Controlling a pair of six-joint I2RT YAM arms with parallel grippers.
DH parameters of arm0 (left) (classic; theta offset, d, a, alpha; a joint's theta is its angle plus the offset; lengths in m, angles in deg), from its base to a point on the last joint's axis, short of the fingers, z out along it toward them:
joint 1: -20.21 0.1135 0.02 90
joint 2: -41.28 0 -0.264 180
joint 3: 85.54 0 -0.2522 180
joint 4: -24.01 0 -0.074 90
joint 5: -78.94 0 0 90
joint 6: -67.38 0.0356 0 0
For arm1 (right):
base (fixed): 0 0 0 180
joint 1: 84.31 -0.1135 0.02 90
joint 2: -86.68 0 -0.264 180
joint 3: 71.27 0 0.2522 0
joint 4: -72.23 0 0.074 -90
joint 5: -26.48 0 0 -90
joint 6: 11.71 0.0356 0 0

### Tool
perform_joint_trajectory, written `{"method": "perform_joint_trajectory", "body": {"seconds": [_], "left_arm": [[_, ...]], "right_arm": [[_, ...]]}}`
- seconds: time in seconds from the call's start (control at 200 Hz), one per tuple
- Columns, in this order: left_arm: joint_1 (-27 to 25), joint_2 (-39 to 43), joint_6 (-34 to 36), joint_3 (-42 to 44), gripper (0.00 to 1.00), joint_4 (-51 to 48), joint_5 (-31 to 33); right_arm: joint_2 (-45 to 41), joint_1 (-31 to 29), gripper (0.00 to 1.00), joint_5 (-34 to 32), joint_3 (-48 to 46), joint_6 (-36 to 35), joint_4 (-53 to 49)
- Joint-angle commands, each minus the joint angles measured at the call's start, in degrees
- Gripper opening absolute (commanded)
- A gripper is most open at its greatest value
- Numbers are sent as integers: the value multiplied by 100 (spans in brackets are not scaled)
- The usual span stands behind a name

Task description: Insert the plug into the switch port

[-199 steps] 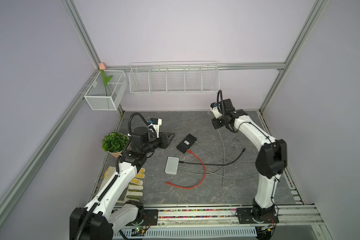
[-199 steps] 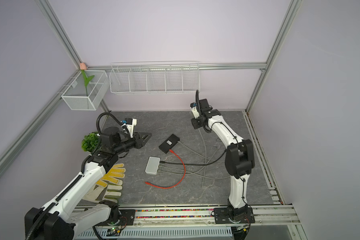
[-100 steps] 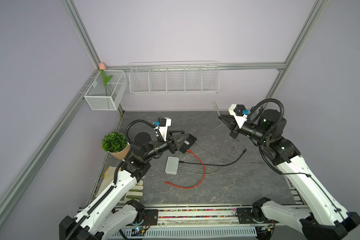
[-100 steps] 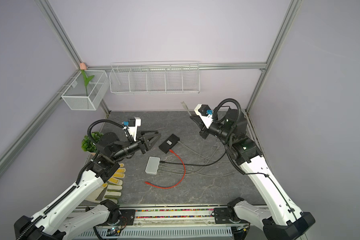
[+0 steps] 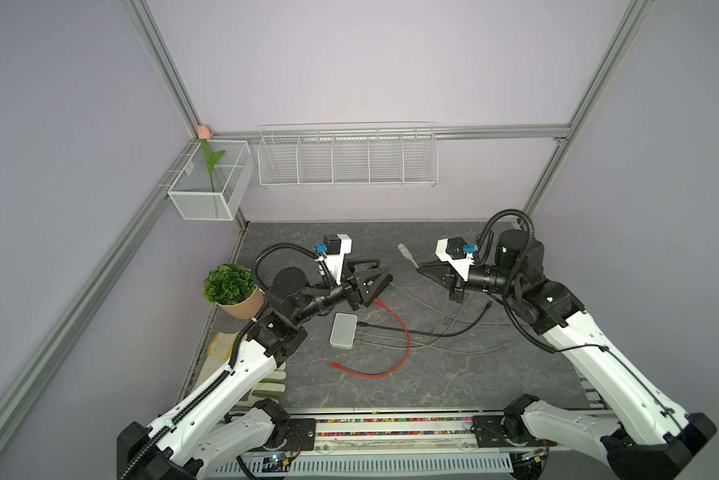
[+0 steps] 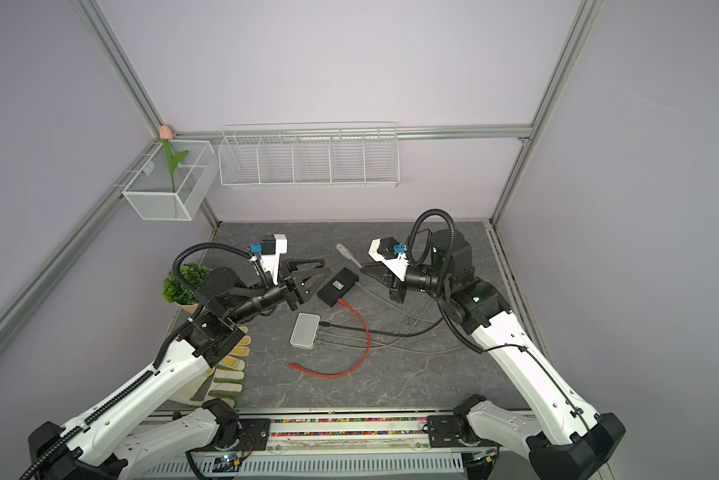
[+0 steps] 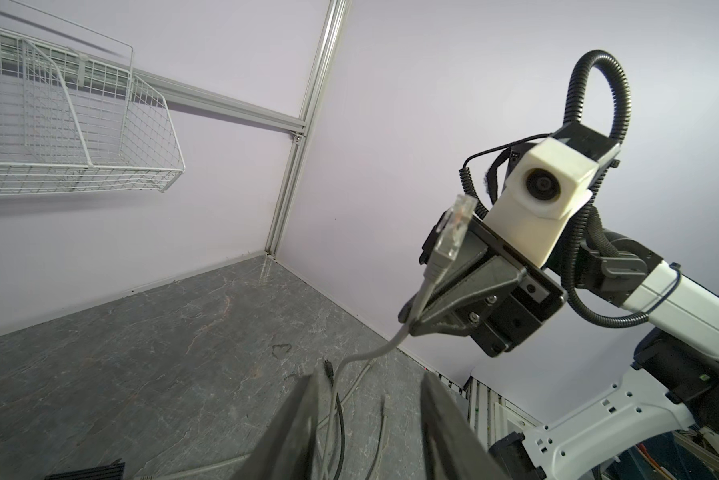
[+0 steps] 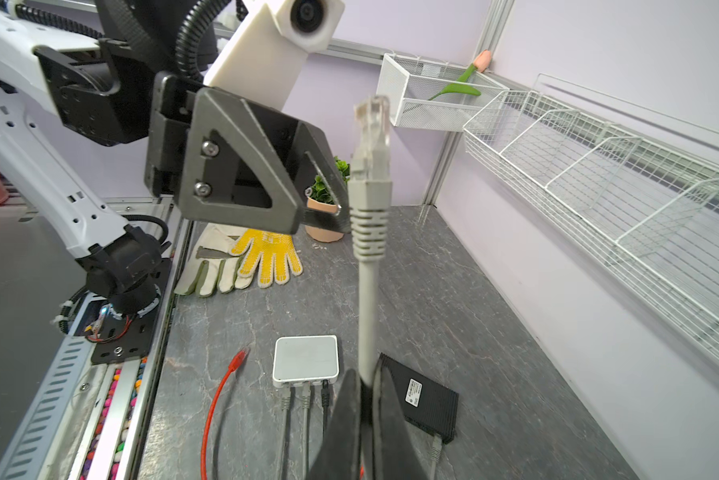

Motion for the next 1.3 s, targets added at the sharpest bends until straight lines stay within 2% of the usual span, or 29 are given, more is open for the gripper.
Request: {"method": "perform_joint_trajectory", "body": {"seconds": [0.0, 0.24, 0.46, 0.53, 0.74, 0.795, 0.825, 0.855, 0.88, 0.94, 1.07, 1.195, 1.295], "left_arm": [[-16, -159, 137, -373, 41, 203, -183], [-107, -343, 215, -599, 42, 276, -663], [-158, -389, 308, -651, 40, 238, -683], [-153, -410, 348, -672, 33, 221, -617], [-154, -500, 418, -753, 1, 155, -470], [-155, -517, 443, -785, 0, 53, -393], [-157, -509, 455, -790, 0, 0, -335], [-154, -498, 460, -790, 0, -59, -263], [-153, -482, 466, -793, 0, -111, -164], [-153, -443, 451, -821, 0, -355, 157], [-153, -394, 225, -774, 0, -603, 901], [-286, -404, -78, -701, 0, -702, 1515], [-355, -352, -292, -591, 0, -694, 1914]], "right_arm": [[132, -66, 6, 431, 169, -152, -243], [530, -87, 7, 973, 512, -241, -681], [718, -137, 7, 1082, 628, -269, -770], [768, -182, 7, 1091, 651, -315, -846], [857, -274, 7, 948, 725, -388, -1071], [846, -325, 9, 686, 759, -374, -1127], [829, -352, 32, 474, 756, -325, -1125], [793, -379, 50, 234, 731, -228, -1042], [739, -402, 55, 39, 706, -189, -984], [593, -525, 62, -499, 593, -117, -814], [171, -1006, 63, -1825, 49, -154, 34], [151, -1665, 46, -3338, -112, -317, 704], [363, -1903, 46, -3777, -35, -448, 830]]}}
